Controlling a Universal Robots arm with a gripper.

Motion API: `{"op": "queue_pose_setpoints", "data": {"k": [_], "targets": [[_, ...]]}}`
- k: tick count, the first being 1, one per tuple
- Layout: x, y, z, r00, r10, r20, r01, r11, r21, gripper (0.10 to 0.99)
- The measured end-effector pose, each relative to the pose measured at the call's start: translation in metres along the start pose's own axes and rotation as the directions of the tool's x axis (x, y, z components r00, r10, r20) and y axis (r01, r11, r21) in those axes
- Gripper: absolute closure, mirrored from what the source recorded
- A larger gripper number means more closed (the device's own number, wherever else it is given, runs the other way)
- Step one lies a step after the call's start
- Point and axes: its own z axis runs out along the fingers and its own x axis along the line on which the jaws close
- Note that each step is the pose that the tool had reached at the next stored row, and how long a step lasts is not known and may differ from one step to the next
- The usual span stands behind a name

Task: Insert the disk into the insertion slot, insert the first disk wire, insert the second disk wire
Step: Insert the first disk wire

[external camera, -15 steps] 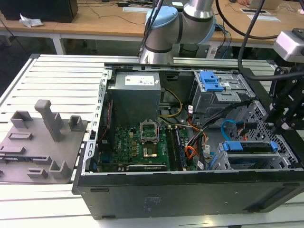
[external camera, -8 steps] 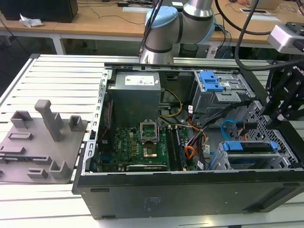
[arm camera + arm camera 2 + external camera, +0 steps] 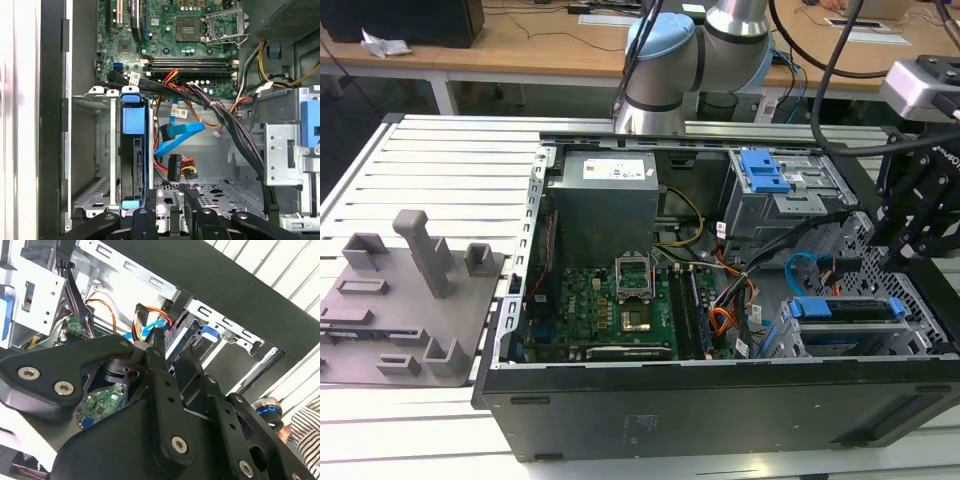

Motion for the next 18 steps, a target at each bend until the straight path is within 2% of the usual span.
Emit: {"op": "queue_pose_setpoints", "data": {"k": [1,5,7,12,15,16,18], "targets": [[-0.0001,0.0010,0.0013,1.0000,-0.005,0.0000,0.005,1.0000,0.000,0.725],[-0.0046,0.0150,0.0102,1.0000,-0.009,-0.0026,0.009,1.0000,0.001,0.725],[-0.0050,0.0194,0.0146,0.9999,-0.009,-0.0080,0.009,1.0000,0.001,0.725],[-0.0050,0.0247,0.0206,0.9999,-0.009,-0.0139,0.009,1.0000,0.001,0.725],[-0.0051,0.0248,0.0207,0.9998,-0.009,-0.0150,0.009,1.0000,0.001,0.725],[-0.0051,0.0248,0.0207,0.9998,-0.009,-0.0151,0.009,1.0000,0.001,0.741],[-0.0051,0.0248,0.0207,0.9998,-0.009,-0.0153,0.009,1.0000,0.001,0.871]]}}
